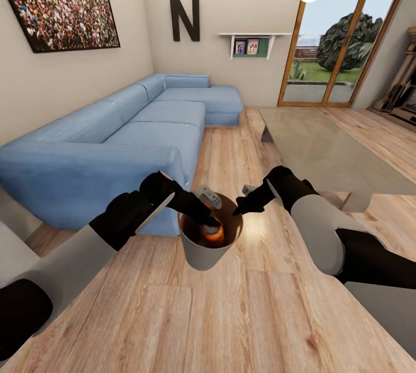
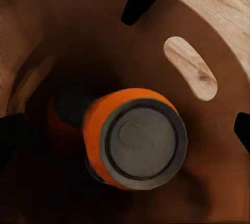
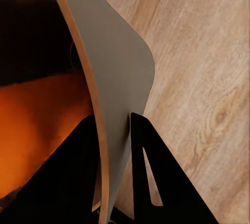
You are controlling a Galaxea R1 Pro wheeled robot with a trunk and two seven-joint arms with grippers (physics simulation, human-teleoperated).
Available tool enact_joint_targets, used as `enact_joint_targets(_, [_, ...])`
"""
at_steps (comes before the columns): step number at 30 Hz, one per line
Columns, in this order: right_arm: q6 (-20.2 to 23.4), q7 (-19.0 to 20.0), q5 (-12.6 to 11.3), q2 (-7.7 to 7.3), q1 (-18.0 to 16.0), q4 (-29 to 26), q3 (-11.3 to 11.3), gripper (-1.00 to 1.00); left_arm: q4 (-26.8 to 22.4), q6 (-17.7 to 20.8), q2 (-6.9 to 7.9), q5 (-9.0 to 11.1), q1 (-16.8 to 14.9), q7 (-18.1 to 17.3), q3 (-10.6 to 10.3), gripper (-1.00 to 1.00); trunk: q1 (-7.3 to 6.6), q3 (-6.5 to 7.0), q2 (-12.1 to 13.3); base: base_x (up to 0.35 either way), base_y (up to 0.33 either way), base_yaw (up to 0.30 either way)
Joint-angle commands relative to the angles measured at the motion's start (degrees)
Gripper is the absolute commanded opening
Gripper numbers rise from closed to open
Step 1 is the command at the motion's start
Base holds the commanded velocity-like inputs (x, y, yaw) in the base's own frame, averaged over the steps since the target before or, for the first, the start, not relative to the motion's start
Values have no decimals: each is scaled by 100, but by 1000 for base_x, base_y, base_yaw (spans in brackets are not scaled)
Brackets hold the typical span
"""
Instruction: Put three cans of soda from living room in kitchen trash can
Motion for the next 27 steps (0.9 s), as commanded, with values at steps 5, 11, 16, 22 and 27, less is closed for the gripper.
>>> enact_joint_targets(5, [90,32,-233,0,-3,0,-77,-100,-1,-1,2,7,0,0,6,100,0,1,0,0,0,0])
enact_joint_targets(11, [90,32,-233,-28,-3,0,-71,-100,-122,-141,42,27,0,-38,22,100,0,1,0,0,0,0])
enact_joint_targets(16, [90,32,-229,-106,1,0,-70,-100,-635,-292,243,95,21,-394,120,100,0,1,0,0,0,0])
enact_joint_targets(22, [90,32,-225,-167,6,-6,-68,-100,-1690,-303,1078,117,161,-2101,2145,100,0,1,0,0,0,0])
enact_joint_targets(27, [90,32,-225,-256,22,-12,-63,-100,-1849,-325,1719,87,330,-3203,3588,100,0,1,0,0,0,0])
